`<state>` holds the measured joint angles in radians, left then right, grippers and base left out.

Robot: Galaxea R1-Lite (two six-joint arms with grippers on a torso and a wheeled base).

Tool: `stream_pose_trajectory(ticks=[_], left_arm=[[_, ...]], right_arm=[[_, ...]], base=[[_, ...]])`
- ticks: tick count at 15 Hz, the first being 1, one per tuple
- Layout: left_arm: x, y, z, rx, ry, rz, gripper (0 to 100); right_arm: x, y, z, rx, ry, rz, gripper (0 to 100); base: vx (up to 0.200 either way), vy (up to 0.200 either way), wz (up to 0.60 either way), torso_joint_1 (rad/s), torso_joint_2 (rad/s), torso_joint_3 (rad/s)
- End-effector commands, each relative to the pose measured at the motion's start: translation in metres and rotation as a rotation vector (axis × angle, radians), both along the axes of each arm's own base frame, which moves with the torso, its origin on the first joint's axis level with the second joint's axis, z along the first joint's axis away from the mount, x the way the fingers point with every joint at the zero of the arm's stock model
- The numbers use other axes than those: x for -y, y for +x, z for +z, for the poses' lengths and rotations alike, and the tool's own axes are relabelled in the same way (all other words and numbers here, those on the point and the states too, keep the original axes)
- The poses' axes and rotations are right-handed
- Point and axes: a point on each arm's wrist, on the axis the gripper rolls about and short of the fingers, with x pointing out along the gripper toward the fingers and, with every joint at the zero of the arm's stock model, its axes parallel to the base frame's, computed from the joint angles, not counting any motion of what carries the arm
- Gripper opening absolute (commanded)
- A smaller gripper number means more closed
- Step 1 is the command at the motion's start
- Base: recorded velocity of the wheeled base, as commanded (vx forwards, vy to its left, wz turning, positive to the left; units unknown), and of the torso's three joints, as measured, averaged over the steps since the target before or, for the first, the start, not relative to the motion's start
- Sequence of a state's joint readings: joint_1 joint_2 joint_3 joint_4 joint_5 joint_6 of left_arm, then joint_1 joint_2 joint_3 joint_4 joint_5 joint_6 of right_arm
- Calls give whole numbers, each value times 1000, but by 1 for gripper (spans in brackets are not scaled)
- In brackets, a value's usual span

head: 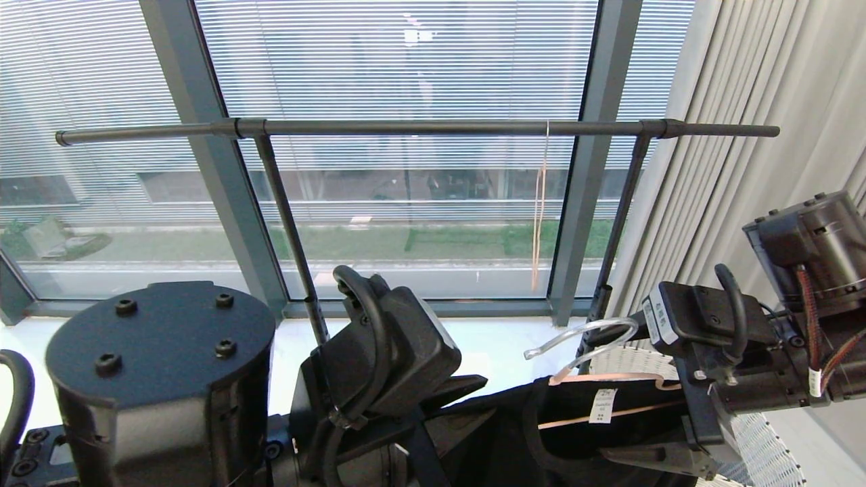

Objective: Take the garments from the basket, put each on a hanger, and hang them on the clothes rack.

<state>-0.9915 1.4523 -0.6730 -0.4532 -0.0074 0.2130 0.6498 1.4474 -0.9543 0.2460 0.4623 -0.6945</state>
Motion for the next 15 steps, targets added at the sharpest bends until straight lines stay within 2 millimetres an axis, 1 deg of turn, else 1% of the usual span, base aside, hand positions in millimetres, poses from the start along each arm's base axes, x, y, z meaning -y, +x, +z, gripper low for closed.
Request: stream_pose_trajectory(ticks=[1, 4, 5, 10, 14, 15], left_arm=[[0, -1, 0, 0, -3, -4, 0], [1, -3, 1, 0, -5, -10, 0], [1, -3, 1, 0, -5, -11, 0], [1, -5, 3, 6, -12, -19, 0], [0, -6, 4, 8, -16, -17, 0], [-1, -7, 4, 8, -18, -18, 100]], right_arm=[[-1, 1, -2, -4, -4, 0, 100], [-3, 4, -3, 2, -2, -2, 100], [-3, 4, -3, 5, 1, -2, 0], [-6, 8, -2, 35, 15, -14, 0], [-5, 7, 4, 84, 50, -16, 0], [-5, 7, 5, 97, 57, -15, 0]], base=[[0, 0, 0, 0, 0, 0], [0, 0, 0, 0, 0, 0], [0, 0, 0, 0, 0, 0], [0, 0, 0, 0, 0, 0], [0, 0, 0, 0, 0, 0], [0, 0, 0, 0, 0, 0]])
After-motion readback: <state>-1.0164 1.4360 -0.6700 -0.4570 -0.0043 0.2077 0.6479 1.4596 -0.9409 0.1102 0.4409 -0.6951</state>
